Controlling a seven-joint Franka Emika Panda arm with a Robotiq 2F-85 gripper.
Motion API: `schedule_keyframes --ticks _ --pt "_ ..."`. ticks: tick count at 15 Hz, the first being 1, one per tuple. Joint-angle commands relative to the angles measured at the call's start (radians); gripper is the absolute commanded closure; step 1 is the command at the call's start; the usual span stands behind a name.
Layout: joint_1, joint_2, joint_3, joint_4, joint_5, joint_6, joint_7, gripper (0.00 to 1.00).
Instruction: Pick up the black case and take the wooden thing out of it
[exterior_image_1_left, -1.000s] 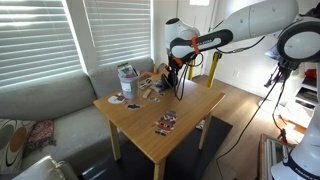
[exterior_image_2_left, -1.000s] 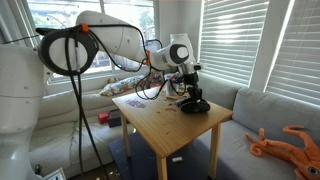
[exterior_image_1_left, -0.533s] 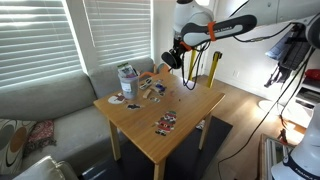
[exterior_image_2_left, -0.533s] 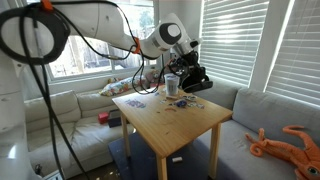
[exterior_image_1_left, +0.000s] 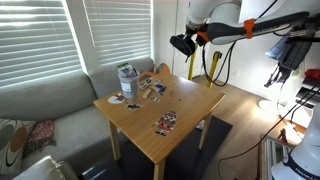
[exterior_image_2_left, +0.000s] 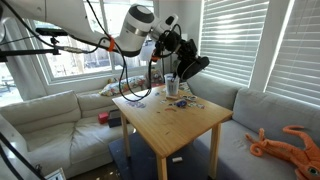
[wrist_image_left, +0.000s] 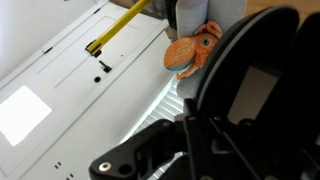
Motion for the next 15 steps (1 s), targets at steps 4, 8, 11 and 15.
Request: schedule_keyframes --ticks 4,8,11,15 --pt "-0.024 0.012 0.048 -0.059 -0.200 -0.008 0.086 0.95" --pt "-0.001 0.025 0.077 -0.079 -0.247 -0.078 -0.037 0.99" --pt "0.031 0.059 0.128 -0.089 -0.258 -0.192 -0.108 0.99" --pt "0.058 0.093 0.164 -0.144 -0.295 -0.344 -0.165 0.99"
